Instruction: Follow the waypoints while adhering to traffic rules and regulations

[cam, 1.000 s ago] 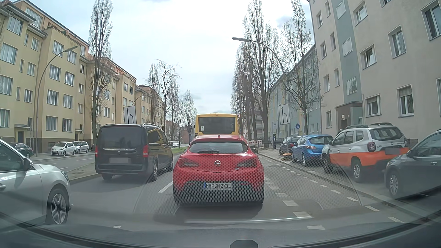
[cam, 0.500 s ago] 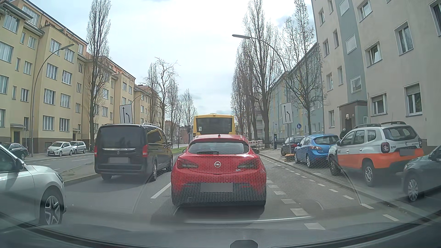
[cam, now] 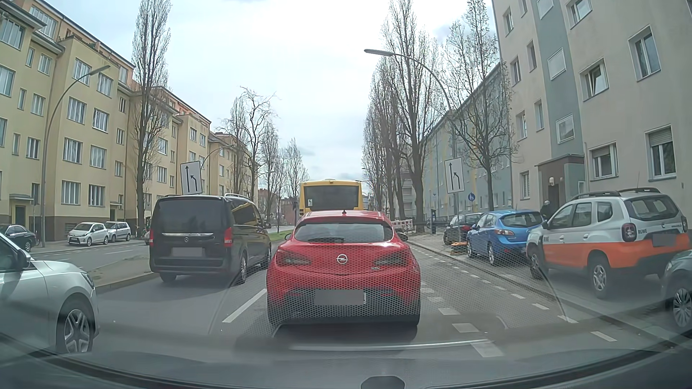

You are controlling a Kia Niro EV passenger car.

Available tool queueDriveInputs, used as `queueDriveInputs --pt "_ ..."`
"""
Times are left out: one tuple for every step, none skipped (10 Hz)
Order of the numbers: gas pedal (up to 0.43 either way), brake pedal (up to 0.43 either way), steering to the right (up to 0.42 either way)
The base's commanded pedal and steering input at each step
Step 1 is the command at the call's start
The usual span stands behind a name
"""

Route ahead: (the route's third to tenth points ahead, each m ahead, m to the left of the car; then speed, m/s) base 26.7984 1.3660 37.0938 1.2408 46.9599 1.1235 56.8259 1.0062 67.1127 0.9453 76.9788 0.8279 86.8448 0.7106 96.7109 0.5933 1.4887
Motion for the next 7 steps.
queueDriveInputs --pt "0.0 0.055 0.001" --pt "0.0 0.049 0.001" --pt "0.0 0.037 0.0" --pt "0.0 0.012 0.0" --pt "0.0 0.0 0.0" --pt "0.0 0.0 0.0" --pt "0.0 0.0 0.0"
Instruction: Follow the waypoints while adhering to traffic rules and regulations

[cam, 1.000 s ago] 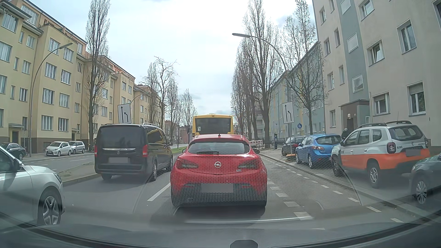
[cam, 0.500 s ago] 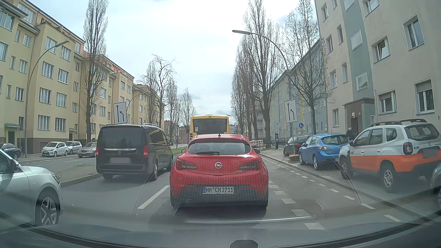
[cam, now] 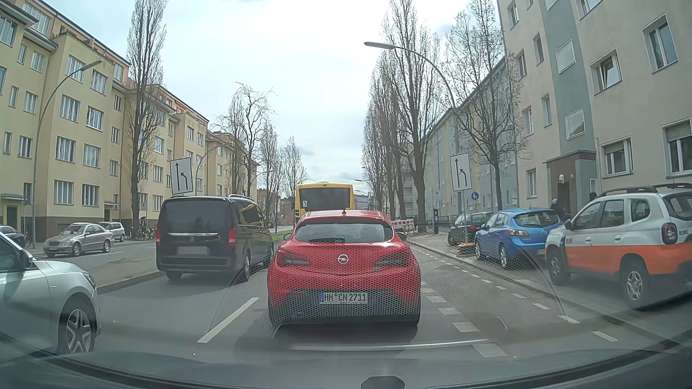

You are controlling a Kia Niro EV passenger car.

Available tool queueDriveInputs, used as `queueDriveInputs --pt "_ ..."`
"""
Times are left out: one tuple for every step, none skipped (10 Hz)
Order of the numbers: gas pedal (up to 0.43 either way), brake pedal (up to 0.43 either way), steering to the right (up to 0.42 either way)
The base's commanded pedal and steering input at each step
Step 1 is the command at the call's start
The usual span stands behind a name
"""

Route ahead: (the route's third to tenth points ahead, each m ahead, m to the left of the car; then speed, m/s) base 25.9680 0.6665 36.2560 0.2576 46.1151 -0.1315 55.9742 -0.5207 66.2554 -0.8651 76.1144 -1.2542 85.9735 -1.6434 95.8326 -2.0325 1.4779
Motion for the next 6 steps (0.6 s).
queueDriveInputs --pt "0.0 0.0 0.0" --pt "0.0 0.0 0.0" --pt "0.028 0.0 0.0" --pt "0.079 0.0 0.0" --pt "0.079 0.0 -0.001" --pt "0.079 0.0 0.0"
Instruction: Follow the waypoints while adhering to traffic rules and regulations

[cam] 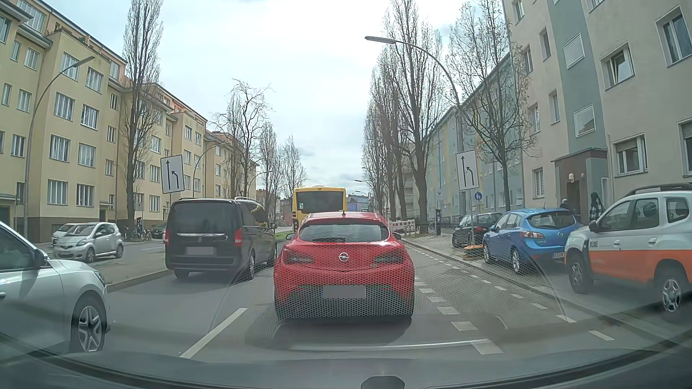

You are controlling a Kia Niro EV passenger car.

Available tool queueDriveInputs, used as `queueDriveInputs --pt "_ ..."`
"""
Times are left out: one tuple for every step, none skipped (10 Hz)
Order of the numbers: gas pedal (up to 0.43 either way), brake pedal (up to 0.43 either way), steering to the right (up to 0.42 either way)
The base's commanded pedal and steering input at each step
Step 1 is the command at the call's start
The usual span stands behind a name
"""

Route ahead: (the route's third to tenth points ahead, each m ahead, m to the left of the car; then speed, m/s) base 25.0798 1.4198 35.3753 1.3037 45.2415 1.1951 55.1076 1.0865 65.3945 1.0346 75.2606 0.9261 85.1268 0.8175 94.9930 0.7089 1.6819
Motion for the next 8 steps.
queueDriveInputs --pt "0.079 0.0 0.0" --pt "0.079 0.0 0.0" --pt "0.087 0.0 0.0" --pt "0.098 0.0 0.0" --pt "0.098 0.0 0.0" --pt "0.098 0.0 0.001" --pt "0.098 0.0 0.002" --pt "0.098 0.0 0.002"
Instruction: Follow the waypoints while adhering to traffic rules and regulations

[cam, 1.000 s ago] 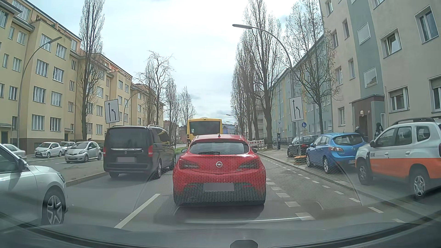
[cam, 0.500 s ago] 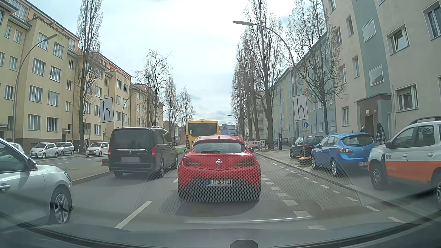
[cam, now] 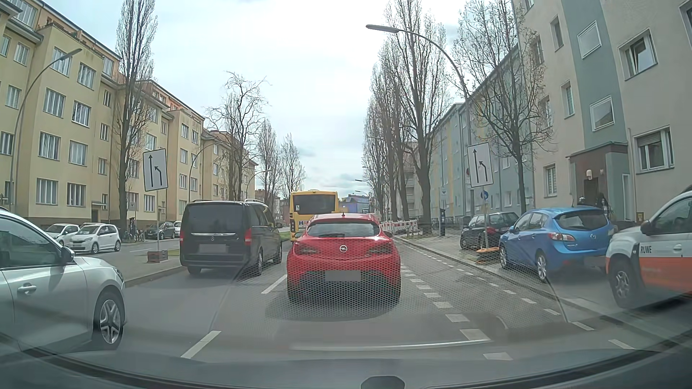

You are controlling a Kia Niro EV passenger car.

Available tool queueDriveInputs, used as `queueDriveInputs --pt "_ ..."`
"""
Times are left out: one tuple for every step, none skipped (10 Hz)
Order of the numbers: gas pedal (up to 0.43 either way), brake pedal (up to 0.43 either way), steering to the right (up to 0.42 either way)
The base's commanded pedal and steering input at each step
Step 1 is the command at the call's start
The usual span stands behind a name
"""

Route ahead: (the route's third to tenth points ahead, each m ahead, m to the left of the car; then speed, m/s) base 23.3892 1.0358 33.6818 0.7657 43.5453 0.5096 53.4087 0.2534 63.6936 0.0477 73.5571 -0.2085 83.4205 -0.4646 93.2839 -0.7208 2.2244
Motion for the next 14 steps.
queueDriveInputs --pt "0.098 0.0 0.004" --pt "0.098 0.0 0.008" --pt "0.098 0.0 0.01" --pt "0.098 0.0 0.01" --pt "0.098 0.0 0.009" --pt "0.098 0.0 0.008" --pt "0.098 0.0 0.008" --pt "0.098 0.0 0.008" --pt "0.11 0.0 0.006" --pt "0.13 0.0 0.006" --pt "0.15 0.0 0.005" --pt "0.157 0.0 0.005" --pt "0.157 0.0 0.004" --pt "0.157 0.0 0.003"
